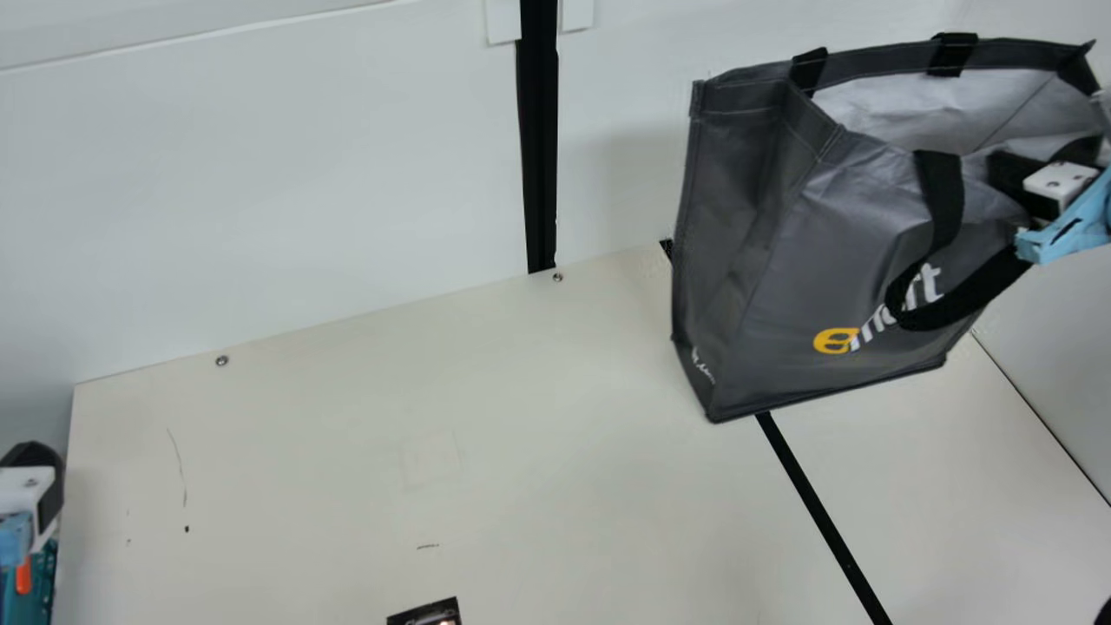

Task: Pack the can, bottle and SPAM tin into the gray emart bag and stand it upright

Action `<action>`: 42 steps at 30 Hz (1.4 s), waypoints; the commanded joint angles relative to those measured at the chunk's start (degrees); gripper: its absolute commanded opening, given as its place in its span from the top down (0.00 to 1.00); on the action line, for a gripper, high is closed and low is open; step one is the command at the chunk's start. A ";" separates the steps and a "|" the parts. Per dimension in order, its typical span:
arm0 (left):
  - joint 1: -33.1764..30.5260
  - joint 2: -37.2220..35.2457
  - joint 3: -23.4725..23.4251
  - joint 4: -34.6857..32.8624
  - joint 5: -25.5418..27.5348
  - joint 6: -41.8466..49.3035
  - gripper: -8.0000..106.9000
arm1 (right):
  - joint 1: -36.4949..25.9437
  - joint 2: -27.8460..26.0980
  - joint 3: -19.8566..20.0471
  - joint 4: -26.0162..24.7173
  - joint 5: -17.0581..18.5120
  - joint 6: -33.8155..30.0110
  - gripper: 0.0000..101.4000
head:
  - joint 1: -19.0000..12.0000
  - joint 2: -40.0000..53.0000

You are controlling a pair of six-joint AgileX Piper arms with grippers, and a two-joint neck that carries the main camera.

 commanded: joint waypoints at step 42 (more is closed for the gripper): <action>0.00 0.00 0.00 0.00 0.00 0.00 0.15 | 0.41 2.97 -19.70 3.47 1.19 5.27 0.06 | -1.30 -0.05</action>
